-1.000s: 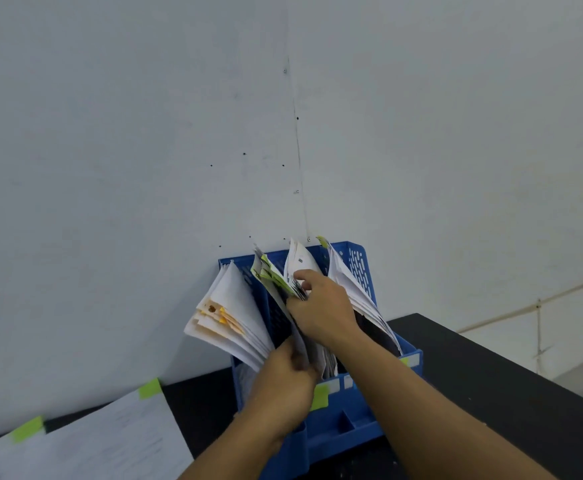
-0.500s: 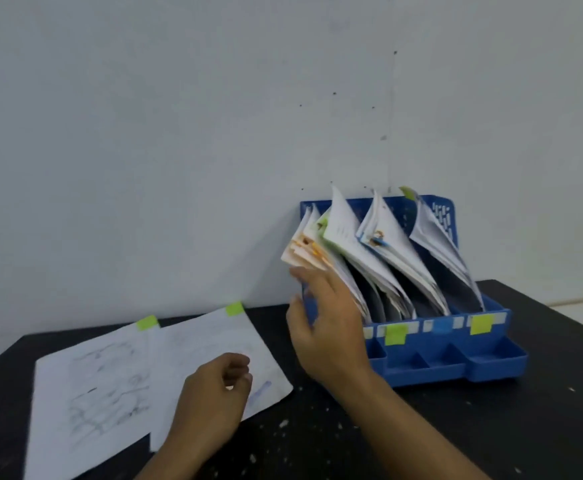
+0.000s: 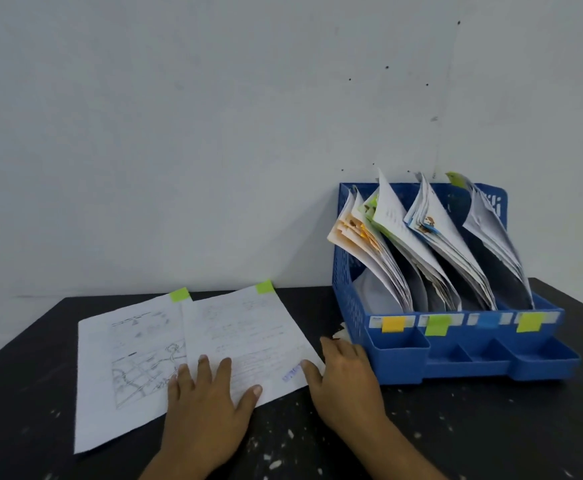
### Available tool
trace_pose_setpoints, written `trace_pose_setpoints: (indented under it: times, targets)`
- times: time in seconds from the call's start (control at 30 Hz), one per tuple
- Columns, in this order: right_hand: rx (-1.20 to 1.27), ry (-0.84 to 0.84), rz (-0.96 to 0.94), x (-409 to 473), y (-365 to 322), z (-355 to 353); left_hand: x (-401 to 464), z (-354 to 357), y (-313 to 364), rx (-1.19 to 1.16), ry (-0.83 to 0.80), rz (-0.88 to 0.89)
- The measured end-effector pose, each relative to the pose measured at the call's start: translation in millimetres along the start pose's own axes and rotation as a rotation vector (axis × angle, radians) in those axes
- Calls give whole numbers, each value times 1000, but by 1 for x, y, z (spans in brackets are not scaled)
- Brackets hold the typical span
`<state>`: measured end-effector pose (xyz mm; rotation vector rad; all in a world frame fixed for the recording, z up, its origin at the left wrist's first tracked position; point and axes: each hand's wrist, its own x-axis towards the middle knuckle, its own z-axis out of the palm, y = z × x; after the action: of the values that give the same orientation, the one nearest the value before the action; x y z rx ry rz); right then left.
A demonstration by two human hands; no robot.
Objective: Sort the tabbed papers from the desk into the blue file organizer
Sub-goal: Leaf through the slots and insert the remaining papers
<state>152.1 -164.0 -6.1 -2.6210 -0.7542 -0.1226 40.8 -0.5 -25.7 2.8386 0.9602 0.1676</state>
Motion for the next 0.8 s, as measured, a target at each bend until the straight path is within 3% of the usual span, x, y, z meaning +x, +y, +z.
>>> trace_pose_setpoints:
  times: [0.3,0.53,0.7,0.8]
  targets:
    - [-118,-147,119,5,-11,15,-15,2,4,-8,-24,109]
    - [-97,-42,39,3,-2,17,-19,0,8,-210,91,147]
    - [232,92,66,0,-5,5,-20,7,6,-392,131,136]
    - [877,25,228,6,-7,-3,-17,7,4,-400,123,103]
